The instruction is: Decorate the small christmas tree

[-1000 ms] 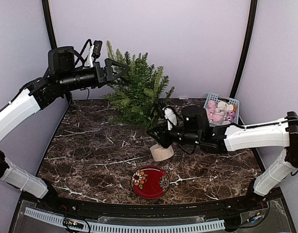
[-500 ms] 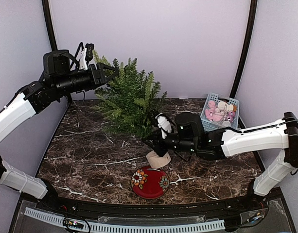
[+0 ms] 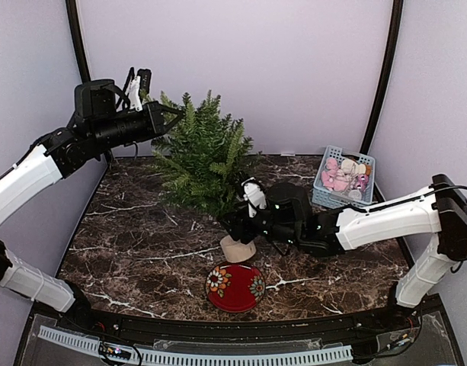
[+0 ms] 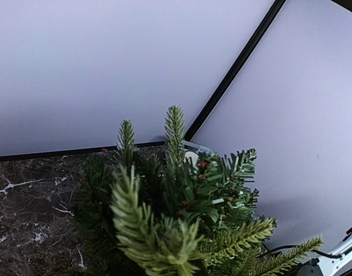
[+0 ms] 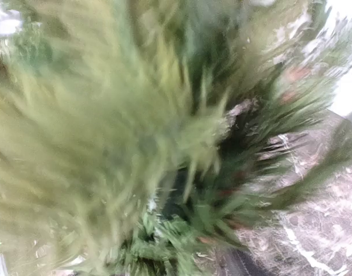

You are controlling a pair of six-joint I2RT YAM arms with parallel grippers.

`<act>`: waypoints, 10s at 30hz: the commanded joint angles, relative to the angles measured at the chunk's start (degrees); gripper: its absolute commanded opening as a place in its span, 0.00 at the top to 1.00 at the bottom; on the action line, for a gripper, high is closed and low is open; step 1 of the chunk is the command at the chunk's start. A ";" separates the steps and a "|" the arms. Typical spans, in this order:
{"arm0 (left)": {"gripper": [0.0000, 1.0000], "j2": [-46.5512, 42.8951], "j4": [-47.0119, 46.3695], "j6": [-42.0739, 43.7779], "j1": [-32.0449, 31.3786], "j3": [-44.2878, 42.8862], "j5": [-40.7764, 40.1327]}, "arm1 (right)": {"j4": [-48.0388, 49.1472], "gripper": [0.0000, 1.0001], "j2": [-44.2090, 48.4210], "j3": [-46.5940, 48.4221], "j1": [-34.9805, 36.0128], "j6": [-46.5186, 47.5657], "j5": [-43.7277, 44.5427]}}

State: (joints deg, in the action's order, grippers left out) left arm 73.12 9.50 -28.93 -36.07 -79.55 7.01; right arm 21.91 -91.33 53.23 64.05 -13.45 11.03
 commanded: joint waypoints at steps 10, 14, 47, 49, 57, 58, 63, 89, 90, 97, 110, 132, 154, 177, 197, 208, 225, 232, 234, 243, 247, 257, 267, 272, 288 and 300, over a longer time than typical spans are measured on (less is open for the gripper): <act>1.00 5.24 -22.78 14.36 0.53 1.37 -5.87 | 5.80 0.09 12.65 -9.55 -0.51 -5.77 10.77; 1.00 6.73 -30.57 16.73 2.20 6.39 -6.27 | 3.82 0.07 19.04 -13.95 -1.02 -7.18 15.21; 0.09 7.86 -26.05 25.46 4.26 7.62 12.75 | -45.07 0.02 31.94 2.81 -12.67 -14.43 28.59; 0.05 5.38 -23.40 25.39 4.38 8.93 10.69 | -49.08 0.01 31.19 6.28 -15.23 -15.04 26.95; 0.01 -3.69 -4.67 18.34 10.67 10.94 8.06 | -59.61 0.02 24.93 15.95 -29.27 -13.00 16.06; 0.01 -4.08 -2.09 17.45 11.68 11.66 8.39 | -59.54 0.02 23.88 16.17 -31.51 -12.41 14.82; 0.01 -6.77 3.37 15.86 22.45 17.70 12.55 | -54.08 0.09 17.61 14.32 -44.38 -8.82 5.79; 0.01 -17.40 -2.84 25.76 34.76 34.88 3.02 | -43.57 0.40 -29.11 41.10 -63.46 -4.81 2.27; 0.01 -17.40 -2.91 25.87 34.76 35.00 2.93 | -42.43 0.40 -29.72 41.35 -63.51 -4.79 1.86; 0.02 -17.46 -2.92 26.54 34.76 34.99 2.22 | -39.81 0.85 -31.85 43.61 -63.46 -3.52 0.84; 0.06 -26.99 2.68 21.46 34.31 29.65 14.24 | -41.25 1.00 -1.30 32.59 -63.51 -0.68 -7.00; 0.13 -22.79 -1.87 15.76 2.49 21.97 10.19 | -47.16 1.00 22.16 25.41 -60.25 -1.00 -31.55; 0.14 2.56 -31.67 18.17 -26.64 14.58 2.41 | -20.31 1.00 32.71 18.25 -35.84 -27.51 -40.67; 0.38 11.01 -33.65 20.64 -26.68 8.68 -0.38 | -11.17 1.00 25.43 24.54 -21.38 -30.14 -41.54; 0.47 13.29 -36.29 18.71 -26.59 6.29 0.46 | -7.23 1.00 23.58 24.47 -19.75 -31.99 -45.39; 0.63 14.30 -38.58 17.63 -26.59 6.02 2.61 | -9.43 1.00 24.03 24.82 -19.67 -30.92 -45.70; 0.88 12.23 -40.22 18.24 -26.59 9.48 4.52 | -13.28 1.00 24.63 23.82 -19.67 -28.28 -40.02; 0.93 9.45 -30.81 17.21 -26.64 12.70 5.47 | -19.98 1.00 28.29 18.32 -19.73 -26.12 -26.53; 0.94 8.17 -26.65 16.51 -26.67 13.96 6.62 | -21.66 1.00 30.78 14.08 -19.75 -26.80 -20.61; 0.96 8.35 -3.77 15.35 -26.68 13.07 11.28 | -31.08 0.43 36.61 -5.39 -19.93 -31.97 -5.43; 0.97 11.74 3.72 16.13 -26.70 9.92 12.46 | -32.03 0.24 38.39 -10.67 -19.94 -28.02 -6.72; 0.97 19.33 18.24 15.93 -26.68 1.77 13.33 | -37.32 0.02 43.74 -16.46 -19.93 -17.57 -7.50; 0.97 18.65 17.68 14.34 -26.67 2.46 13.77 | -15.17 0.16 38.14 -23.21 -16.03 -17.70 -35.60; 0.97 17.21 17.64 13.63 -26.60 2.51 12.54 | -10.49 0.14 31.18 -23.87 -12.76 -14.97 -29.72; 0.97 14.20 17.75 13.50 -26.59 3.59 11.42 | -4.98 0.39 11.60 -21.37 -11.93 -14.58 -21.22; 0.97 6.55 20.02 11.80 -20.75 8.81 4.11 | -24.44 1.00 17.85 -11.84 -15.61 -17.33 0.35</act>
State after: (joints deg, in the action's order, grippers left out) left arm 86.48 27.20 -15.86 -61.06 -73.78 14.39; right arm 9.39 -80.68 35.16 51.22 -30.28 -3.97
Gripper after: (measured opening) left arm 0.185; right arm 0.021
